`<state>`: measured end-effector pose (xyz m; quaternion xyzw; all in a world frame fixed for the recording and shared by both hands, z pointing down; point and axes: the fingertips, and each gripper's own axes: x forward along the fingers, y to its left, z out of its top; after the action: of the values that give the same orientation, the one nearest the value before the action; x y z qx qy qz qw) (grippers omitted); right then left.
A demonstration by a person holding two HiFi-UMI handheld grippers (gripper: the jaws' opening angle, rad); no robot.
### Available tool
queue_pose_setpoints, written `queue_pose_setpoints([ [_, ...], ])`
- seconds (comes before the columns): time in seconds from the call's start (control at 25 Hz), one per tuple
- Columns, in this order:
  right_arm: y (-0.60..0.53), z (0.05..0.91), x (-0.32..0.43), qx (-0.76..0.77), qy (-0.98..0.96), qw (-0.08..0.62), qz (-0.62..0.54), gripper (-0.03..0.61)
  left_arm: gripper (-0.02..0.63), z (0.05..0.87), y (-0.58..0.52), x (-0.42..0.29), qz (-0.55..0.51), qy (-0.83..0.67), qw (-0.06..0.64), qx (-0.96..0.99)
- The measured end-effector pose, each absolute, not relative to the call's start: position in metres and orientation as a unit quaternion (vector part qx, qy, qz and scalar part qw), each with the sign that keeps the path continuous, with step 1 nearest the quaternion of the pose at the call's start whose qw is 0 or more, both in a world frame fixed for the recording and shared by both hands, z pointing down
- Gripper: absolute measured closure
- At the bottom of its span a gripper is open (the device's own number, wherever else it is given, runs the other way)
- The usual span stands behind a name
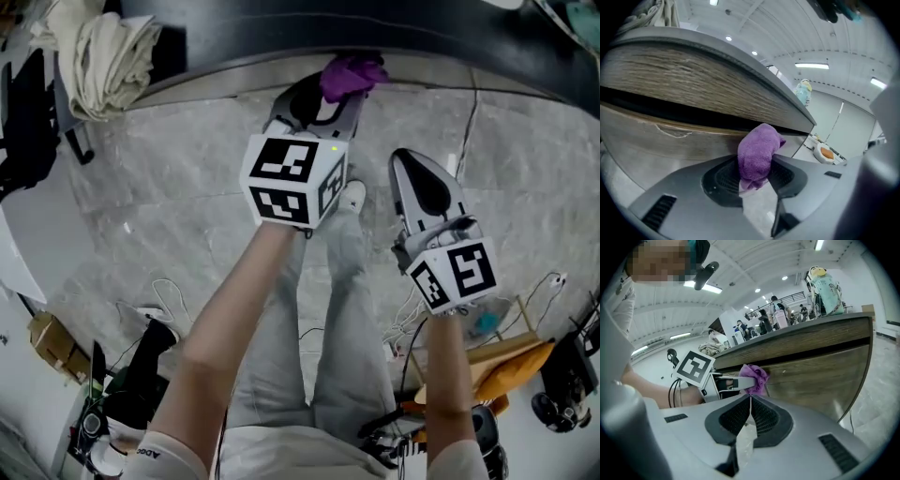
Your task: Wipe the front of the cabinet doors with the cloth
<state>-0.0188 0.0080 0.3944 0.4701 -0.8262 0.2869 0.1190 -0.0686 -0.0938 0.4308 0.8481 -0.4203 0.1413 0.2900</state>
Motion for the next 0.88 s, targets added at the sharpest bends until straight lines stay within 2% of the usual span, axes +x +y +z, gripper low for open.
queue_pose_setpoints([
  [0.48,0.004,0.41,-0.016,0.416,-0.843,0.166,0.299,0.549,0.469,0.438,-0.1,-0.129,0.131,-0.511,0.317,0.789],
  [0.68,0.001,0.416,-0.051,0.408,-0.842,0.185,0.299,0.549,0.469,0.44,-0.099,-0.182,0.126,-0.53,0.323,0.774],
  [0.88,0.007,0.412,-0.129,0.388,-0.855,0.177,0.296,0.549,0.469,0.444,-0.095,-0.273,0.13,-0.557,0.32,0.755],
])
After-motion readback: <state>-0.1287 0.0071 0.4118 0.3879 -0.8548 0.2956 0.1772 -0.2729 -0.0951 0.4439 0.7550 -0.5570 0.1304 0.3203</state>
